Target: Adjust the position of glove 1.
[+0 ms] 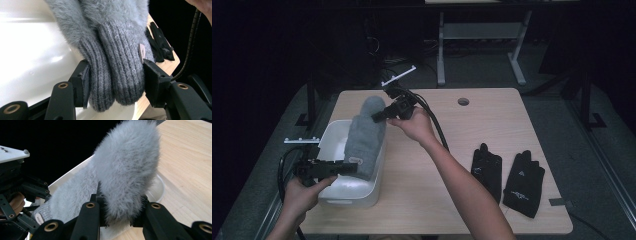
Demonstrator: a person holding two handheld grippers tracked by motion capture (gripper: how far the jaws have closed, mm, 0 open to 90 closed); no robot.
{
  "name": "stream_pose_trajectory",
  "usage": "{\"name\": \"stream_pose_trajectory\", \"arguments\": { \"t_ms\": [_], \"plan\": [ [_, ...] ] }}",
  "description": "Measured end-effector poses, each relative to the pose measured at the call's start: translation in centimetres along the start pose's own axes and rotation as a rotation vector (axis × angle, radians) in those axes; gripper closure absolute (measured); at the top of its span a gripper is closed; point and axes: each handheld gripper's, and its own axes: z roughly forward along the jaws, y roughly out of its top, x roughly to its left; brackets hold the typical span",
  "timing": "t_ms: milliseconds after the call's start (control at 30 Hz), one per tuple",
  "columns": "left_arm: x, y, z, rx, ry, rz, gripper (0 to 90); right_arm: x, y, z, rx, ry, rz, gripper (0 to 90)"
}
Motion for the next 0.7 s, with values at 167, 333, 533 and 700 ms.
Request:
{"name": "stream_pose_trajectory", "arguments": {
  "t_ms": [167, 333, 533, 700],
  "plan": [
    [0.5, -0.4, 0.1, 0.008, 0.006, -0.015, 45.2, -0.1, -0.1, 0.8, 0.01, 0.007, 0.006, 73.8],
    [1.1, -0.8, 0.2, 0.015, 0.013, -0.027, 45.3, -0.2, -0.2, 1.8, 0.023, 0.01, 0.01, 73.8],
    [1.8, -1.3, 0.4, 0.03, 0.022, -0.046, 45.3, -0.5, -0.5, 2.9, 0.041, 0.016, 0.015, 73.7],
    [2.3, -1.6, 0.6, 0.044, 0.034, -0.058, 45.3, -0.6, -0.7, 3.8, 0.06, 0.02, 0.032, 73.6]
  ]
}}
